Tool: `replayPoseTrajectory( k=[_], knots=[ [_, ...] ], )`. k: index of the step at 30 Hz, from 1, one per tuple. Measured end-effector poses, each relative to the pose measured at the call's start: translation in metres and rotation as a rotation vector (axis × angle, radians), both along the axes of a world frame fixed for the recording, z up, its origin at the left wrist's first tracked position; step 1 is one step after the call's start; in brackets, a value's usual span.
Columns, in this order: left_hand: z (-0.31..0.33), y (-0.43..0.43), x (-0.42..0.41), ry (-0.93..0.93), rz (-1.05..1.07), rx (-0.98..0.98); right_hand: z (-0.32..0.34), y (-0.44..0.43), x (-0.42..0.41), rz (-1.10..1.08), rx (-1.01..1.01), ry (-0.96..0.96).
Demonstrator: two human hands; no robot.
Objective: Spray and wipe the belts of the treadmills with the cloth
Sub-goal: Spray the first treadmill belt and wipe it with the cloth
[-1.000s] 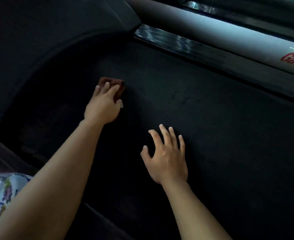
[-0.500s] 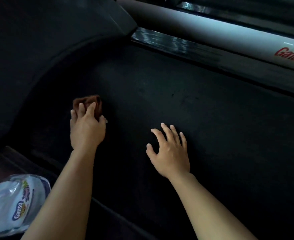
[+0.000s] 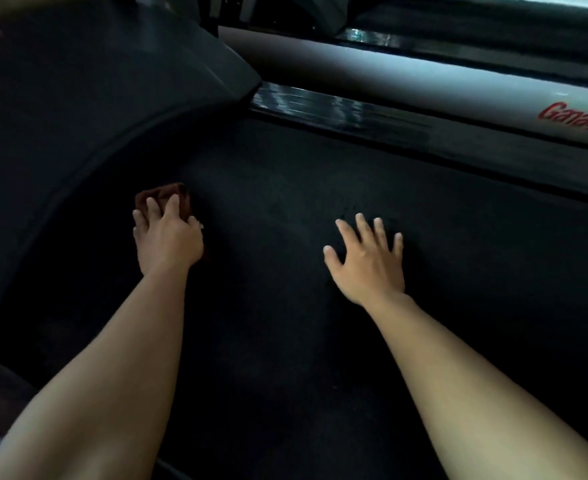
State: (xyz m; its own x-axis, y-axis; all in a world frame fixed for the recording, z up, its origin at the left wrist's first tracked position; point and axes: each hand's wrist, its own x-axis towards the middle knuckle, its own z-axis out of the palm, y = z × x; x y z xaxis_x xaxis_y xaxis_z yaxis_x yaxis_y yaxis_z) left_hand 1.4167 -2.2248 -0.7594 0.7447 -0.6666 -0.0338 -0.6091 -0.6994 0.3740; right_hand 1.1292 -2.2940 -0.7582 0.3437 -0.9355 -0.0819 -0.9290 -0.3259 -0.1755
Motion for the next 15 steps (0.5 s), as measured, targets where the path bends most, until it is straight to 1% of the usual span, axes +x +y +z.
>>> replayPoseTrajectory(
  k=[9, 13, 15],
  knots=[
    [-0.004, -0.086, 0.052, -0.014, -0.02, 0.018, -0.016, -0.016, -0.001, -0.038, 0.0, -0.014],
    [-0.001, -0.135, 0.054, 0.005, -0.123, 0.03, -0.018, -0.018, -0.002, -0.03, 0.002, -0.022],
    [0.0, -0.157, 0.043, -0.01, -0.214, 0.02, -0.017, -0.019, -0.001, -0.026, 0.002, -0.019]
  ],
)
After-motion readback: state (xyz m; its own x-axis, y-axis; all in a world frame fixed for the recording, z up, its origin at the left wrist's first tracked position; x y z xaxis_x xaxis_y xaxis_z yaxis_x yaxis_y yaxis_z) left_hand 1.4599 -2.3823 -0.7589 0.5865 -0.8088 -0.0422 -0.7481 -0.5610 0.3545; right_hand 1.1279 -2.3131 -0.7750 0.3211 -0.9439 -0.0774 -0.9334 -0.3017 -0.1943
